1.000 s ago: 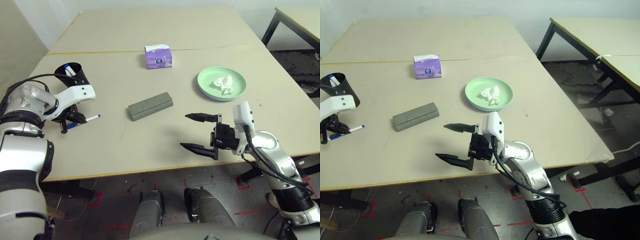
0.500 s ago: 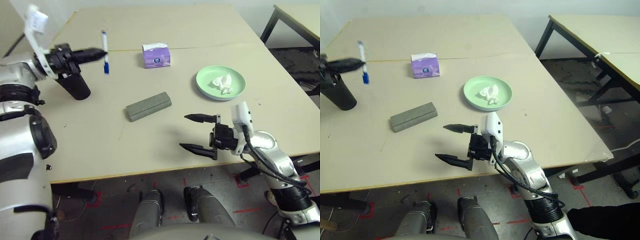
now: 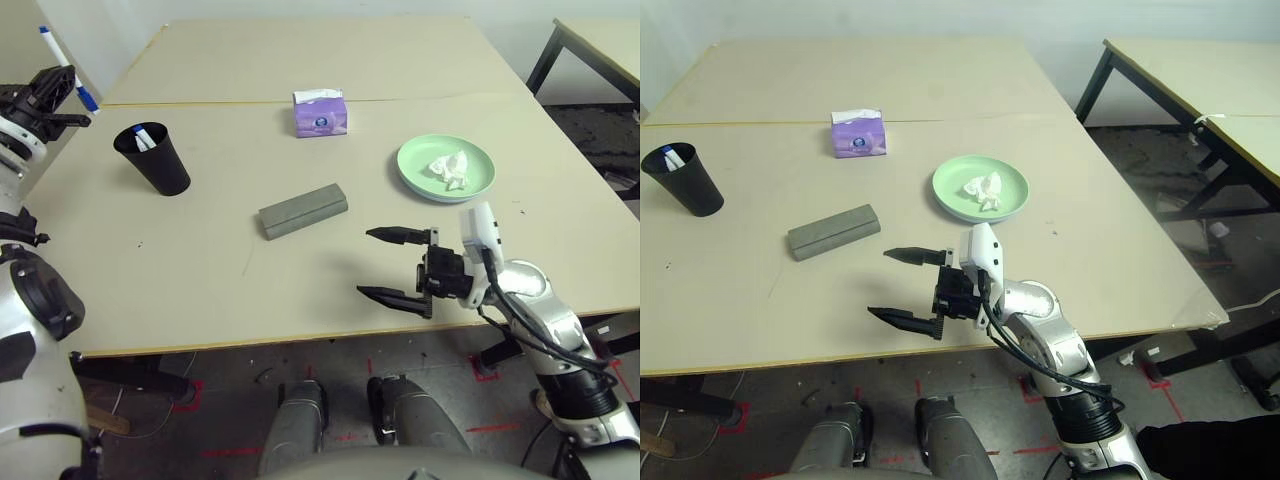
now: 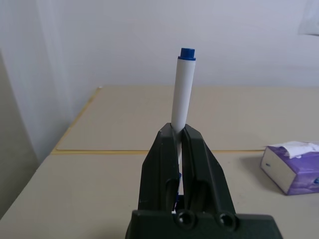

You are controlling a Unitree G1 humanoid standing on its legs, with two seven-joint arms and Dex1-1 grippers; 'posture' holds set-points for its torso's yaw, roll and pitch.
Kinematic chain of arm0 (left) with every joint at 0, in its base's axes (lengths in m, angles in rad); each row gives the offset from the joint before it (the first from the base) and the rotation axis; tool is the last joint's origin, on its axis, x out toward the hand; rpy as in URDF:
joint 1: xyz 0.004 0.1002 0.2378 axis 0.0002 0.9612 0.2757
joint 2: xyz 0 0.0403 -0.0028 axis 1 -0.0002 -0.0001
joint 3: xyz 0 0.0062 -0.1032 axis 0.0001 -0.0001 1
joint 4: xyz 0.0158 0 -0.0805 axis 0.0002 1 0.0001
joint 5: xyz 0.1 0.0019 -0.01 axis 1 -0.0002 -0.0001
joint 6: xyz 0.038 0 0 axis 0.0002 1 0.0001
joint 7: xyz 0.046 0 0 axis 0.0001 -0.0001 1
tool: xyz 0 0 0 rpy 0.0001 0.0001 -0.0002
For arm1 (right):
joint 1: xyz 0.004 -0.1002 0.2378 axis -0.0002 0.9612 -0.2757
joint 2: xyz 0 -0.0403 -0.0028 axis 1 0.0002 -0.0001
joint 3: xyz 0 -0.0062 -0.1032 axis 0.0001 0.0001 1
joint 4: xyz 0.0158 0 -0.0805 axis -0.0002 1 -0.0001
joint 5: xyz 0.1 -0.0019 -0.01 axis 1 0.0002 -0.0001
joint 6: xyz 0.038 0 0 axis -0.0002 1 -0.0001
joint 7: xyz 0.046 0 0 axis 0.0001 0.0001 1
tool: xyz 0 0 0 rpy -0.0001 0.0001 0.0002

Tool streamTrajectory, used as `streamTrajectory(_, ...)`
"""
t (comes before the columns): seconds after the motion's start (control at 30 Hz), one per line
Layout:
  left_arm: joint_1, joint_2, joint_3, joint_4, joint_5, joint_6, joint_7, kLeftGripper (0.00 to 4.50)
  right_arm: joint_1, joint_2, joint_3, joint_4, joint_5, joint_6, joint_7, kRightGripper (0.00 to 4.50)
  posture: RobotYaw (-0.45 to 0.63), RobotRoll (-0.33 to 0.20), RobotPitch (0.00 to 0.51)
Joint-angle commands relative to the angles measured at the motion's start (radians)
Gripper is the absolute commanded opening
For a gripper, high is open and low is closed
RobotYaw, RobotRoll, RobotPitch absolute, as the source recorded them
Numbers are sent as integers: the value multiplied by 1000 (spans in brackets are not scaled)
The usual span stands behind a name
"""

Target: Organize and tidy the items on the table.

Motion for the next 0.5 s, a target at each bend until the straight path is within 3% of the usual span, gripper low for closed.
streamTrajectory(0.03, -5, -33, -18, 25, 22, -23, 31, 25, 0, -9, 8, -14, -4, 8, 1, 4500, -91, 0, 131)
streamTrajectory(0.27, -27, -82, -37, 35, 40, -40, 71, 25, 21, -12, 6, -39, -4, 15, -17, 4500, -113, 0, 141)
streamTrajectory(0.5, -12, -72, -46, 37, 62, -43, 91, 25, 33, -18, 0, -50, -2, 17, -29, 4500, -120, 0, 148)
